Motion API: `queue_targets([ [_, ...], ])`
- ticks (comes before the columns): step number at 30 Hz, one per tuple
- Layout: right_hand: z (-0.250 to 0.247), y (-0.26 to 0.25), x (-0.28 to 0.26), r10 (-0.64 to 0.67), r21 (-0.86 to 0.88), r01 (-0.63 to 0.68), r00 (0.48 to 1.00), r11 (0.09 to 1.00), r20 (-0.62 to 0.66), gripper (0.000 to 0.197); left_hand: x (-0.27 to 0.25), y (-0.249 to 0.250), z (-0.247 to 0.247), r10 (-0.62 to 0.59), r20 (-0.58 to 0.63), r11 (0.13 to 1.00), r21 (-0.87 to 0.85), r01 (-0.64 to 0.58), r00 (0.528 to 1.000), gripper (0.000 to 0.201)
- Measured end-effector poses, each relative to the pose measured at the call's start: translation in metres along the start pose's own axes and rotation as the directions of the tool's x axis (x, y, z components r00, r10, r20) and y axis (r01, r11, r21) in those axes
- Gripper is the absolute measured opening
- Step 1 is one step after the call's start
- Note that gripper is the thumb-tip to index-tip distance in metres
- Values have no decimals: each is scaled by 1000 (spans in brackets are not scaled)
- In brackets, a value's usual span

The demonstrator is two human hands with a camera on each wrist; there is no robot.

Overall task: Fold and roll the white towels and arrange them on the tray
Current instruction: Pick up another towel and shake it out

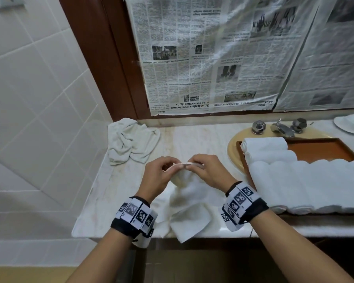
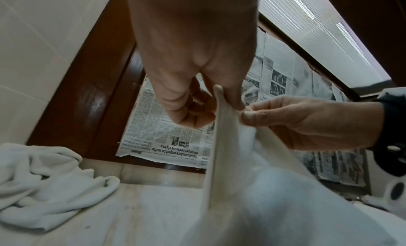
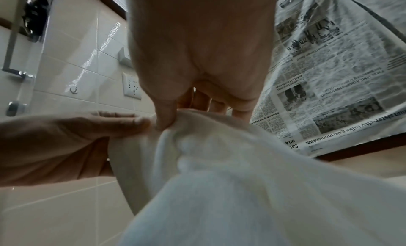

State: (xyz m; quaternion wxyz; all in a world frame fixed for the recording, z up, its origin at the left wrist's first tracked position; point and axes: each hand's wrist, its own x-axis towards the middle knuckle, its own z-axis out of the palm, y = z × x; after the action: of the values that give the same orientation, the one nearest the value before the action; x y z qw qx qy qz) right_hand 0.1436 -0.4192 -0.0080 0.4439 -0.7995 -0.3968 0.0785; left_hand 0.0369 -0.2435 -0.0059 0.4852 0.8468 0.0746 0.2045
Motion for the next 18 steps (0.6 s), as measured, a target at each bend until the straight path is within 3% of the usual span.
queue_targets([
  [3,-2,-6,-8,-11,120,12,1000,993,-13,21,-3,-14,-3,-59,109,992,114,47,992,10],
  [5,-4,-8,-11,-29,140,33,999,990,-30,22,-8,-23,-2,-118,176,989,105,101,977,5],
  [9,-9,4,-17,45,15,-44,996,999,-74,18,-16,-30,3,-156,118,988,31,153,981,11],
  [11,-9,9,-22,97,-56,-100,994,993,-46,11,-19,-25,5,-100,107,993,77,92,989,13],
  [14,2,-2,-27,74,-20,-74,997,997,16,24,-17,-13,5,3,158,981,191,-33,987,14],
  [18,16,-17,-27,29,39,-27,998,999,-52,16,-17,-6,0,63,230,965,233,-118,971,19],
])
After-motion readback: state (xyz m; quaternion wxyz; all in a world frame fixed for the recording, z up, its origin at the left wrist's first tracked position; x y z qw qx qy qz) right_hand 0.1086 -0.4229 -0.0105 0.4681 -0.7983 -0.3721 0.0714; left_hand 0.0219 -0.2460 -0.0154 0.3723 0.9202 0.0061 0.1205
